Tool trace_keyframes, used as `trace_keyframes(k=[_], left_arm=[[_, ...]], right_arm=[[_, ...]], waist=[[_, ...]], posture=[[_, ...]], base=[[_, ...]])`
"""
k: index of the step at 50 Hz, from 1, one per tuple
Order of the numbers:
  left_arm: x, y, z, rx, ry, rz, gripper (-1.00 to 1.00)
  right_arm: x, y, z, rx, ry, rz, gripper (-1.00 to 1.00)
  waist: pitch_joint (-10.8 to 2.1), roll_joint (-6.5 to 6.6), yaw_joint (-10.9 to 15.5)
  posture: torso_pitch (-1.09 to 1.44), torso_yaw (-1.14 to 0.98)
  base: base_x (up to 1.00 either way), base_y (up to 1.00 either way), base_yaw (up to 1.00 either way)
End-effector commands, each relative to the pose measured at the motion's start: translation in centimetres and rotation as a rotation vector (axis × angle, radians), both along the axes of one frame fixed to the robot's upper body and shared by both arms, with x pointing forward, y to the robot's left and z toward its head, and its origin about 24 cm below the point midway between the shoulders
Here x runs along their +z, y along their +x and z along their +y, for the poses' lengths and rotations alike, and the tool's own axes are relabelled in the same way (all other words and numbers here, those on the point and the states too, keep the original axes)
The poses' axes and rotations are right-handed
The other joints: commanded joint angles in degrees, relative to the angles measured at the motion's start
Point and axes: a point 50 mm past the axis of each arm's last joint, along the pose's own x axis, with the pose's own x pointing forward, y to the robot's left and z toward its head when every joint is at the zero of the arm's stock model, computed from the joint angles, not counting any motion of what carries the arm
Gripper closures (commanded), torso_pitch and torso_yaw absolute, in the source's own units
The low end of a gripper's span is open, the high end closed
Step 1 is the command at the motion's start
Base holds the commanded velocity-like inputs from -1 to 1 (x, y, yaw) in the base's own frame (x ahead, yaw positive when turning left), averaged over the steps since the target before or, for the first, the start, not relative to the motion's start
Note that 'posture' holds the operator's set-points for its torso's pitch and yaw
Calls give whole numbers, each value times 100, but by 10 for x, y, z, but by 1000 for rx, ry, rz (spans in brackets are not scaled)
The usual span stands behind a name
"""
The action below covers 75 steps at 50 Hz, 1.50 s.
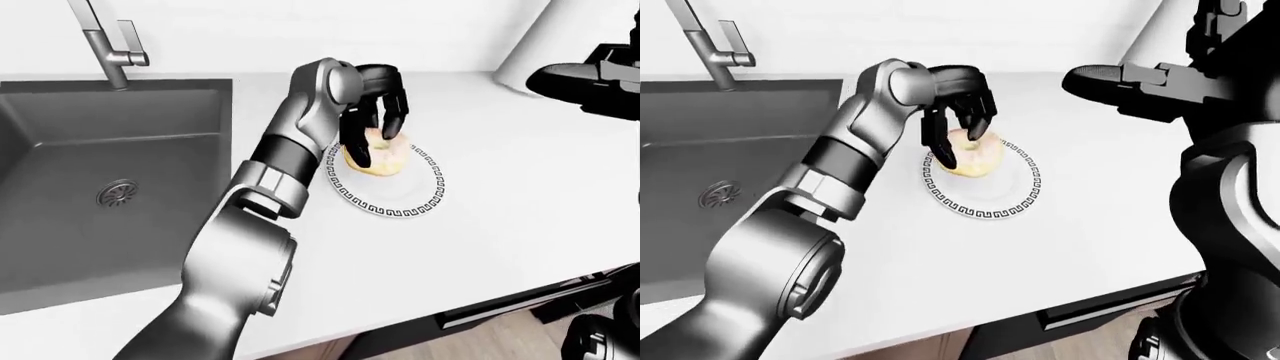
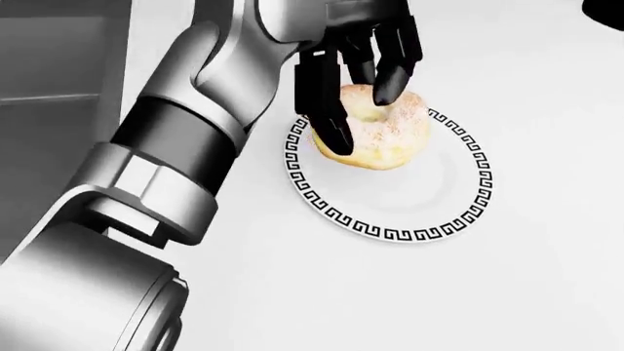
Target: Place the pastries on the plates.
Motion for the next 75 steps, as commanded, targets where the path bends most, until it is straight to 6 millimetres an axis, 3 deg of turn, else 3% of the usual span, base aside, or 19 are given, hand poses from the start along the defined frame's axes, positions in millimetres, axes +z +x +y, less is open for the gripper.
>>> trace_keyframes(k=[1, 13, 20, 24, 25, 29, 38, 46, 49, 54, 59, 62, 65, 66, 71, 75], left_arm=[[30, -8, -10, -36, -58, -117, 78], [19, -10, -22, -63, -43, -120, 67], [16, -12, -28, -85, -31, -106, 42], [15, -14, -29, -95, -21, -97, -2], [15, -14, -29, -93, -19, -96, -48], [15, -15, -29, -98, -12, -89, -100], [23, -12, -21, -73, -13, -93, -100], [78, -3, 14, 70, -266, -169, -100], [109, -7, 30, 115, -414, -220, -100], [137, -14, 43, 149, -562, -269, -100], [158, -21, 58, 187, -605, -327, -100], [162, -24, 60, 191, -621, -331, -100], [166, -27, 63, 199, -627, -347, -100], [167, -27, 64, 203, -630, -350, -100], [166, -26, 67, 216, -625, -359, -100], [166, -26, 68, 222, -620, -366, -100]], right_arm=[[10, -7, -1, -8, -4, -69, -100], [7, -10, -4, -15, -5, -66, -100], [5, -10, -4, -16, -3, -64, -100], [6, -10, -4, -18, -1, -65, -100], [6, -10, -4, -18, -4, -65, -100], [6, -10, -4, -19, -2, -66, -100], [7, -10, -4, -19, -2, -66, -100], [4, -10, -1, -9, -5, -59, -100], [3, -7, 1, -8, -8, -56, -100], [2, -6, 4, 0, -17, -57, -100], [3, -3, 8, 17, -34, -43, -100], [4, -2, 11, 28, -47, -39, -100], [4, -2, 12, 32, -47, -37, -100], [4, -2, 12, 33, -46, -37, -100], [4, -2, 12, 29, -54, -38, -100], [4, -3, 13, 30, -55, -38, -100]], waist=[[-178, -32, 6], [-187, -72, 27], [-188, -91, 34], [-182, -98, 39], [-180, -99, 40], [-177, -100, 40], [-174, -100, 40], [-168, -75, 21], [-161, -47, 9], [-149, -11, 3], [-138, 23, 0], [-128, 46, -11], [-361, 195, -77], [-386, 233, -92], [-363, 385, -126], [-317, 401, -156]], posture=[[0, 0], [0, 0], [0, 0], [0, 0], [0, 0], [0, 0], [0, 0], [0, 0], [0, 0], [0, 0], [0, 0], [0, 0], [0, 0], [0, 0], [0, 0], [0, 0]], base=[[0, 0, 0], [0, 0, 0], [0, 0, 0], [0, 0, 0], [0, 0, 0], [0, 0, 0], [0, 0, 0], [0, 0, 0], [0, 0, 0], [0, 0, 0], [0, 0, 0], [0, 0, 0], [-30, 0, 0], [-39, 0, 0], [-40, 0, 0], [-40, 0, 0]])
